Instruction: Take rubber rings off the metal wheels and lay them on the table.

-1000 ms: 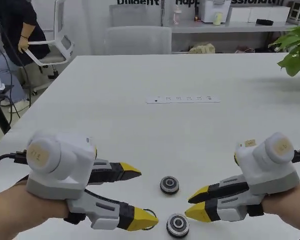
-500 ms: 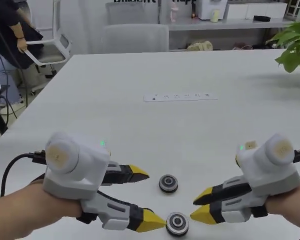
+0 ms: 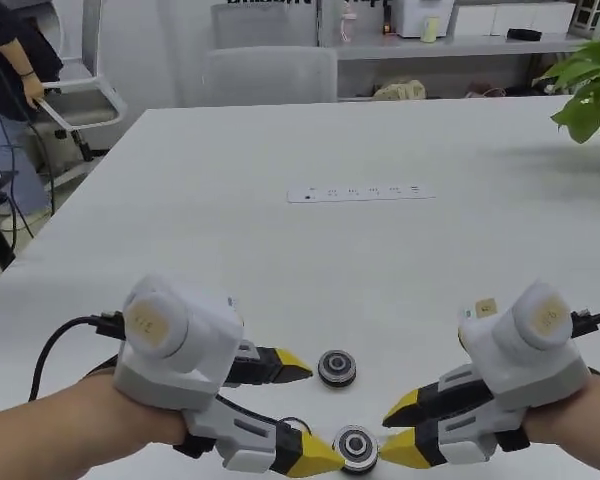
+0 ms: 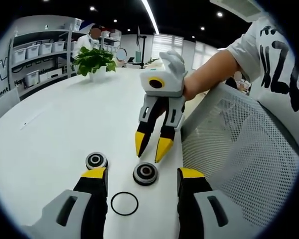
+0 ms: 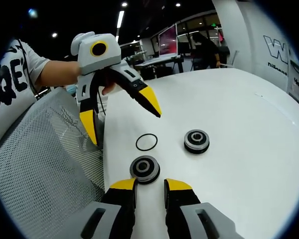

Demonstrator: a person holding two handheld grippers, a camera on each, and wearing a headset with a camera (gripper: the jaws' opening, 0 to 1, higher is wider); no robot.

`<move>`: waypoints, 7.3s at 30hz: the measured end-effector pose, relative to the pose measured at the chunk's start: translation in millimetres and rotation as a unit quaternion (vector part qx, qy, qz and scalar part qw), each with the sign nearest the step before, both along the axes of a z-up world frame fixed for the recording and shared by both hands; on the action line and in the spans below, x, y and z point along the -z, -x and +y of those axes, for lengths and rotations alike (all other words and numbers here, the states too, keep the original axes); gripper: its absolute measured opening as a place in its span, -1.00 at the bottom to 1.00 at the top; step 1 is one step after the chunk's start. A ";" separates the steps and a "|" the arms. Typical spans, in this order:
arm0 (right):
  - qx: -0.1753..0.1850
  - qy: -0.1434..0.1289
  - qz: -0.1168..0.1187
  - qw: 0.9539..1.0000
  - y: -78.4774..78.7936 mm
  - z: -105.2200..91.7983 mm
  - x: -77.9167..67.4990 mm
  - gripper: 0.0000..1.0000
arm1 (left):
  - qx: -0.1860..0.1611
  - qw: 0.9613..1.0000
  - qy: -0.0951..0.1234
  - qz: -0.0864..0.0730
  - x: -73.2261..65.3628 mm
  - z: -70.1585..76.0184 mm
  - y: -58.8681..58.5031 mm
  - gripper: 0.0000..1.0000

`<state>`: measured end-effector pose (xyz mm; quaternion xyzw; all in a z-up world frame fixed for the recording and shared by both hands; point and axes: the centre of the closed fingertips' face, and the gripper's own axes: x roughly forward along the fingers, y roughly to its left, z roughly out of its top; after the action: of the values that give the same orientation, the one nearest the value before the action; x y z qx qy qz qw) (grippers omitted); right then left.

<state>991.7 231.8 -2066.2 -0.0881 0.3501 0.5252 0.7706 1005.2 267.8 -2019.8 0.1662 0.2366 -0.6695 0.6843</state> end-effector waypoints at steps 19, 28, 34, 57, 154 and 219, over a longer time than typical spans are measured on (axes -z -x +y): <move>-0.007 0.001 0.003 1.000 2.5 2.9 3.7 -0.62 | 0.015 0.999 -0.014 0.030 20.4 -16.5 8.7 -0.18; -0.004 -0.001 0.005 1.000 2.8 2.8 4.4 -0.62 | 0.024 0.999 -0.021 0.036 28.2 -21.2 12.2 -0.34; -0.005 0.001 0.005 1.000 3.5 3.0 5.8 -0.62 | 0.035 0.998 -0.030 0.038 35.0 -23.7 18.1 -0.40; -0.005 0.004 0.003 1.000 3.0 2.3 7.3 -0.65 | 0.034 0.998 -0.040 -0.016 40.5 -25.6 11.6 -0.84; 0.038 -0.096 0.058 0.993 -0.3 15.3 -12.0 -1.00 | 0.016 0.997 -0.051 -0.059 42.1 -30.0 8.6 -0.85; 0.039 -0.109 0.025 0.993 -11.4 18.1 -42.6 -1.00 | -0.035 0.998 0.032 -0.041 -29.5 22.4 9.6 -0.15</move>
<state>1003.1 249.9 -2023.6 0.0233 0.3136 0.5320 0.7862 995.6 290.1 -1990.3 0.1633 0.1929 -0.6453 0.7209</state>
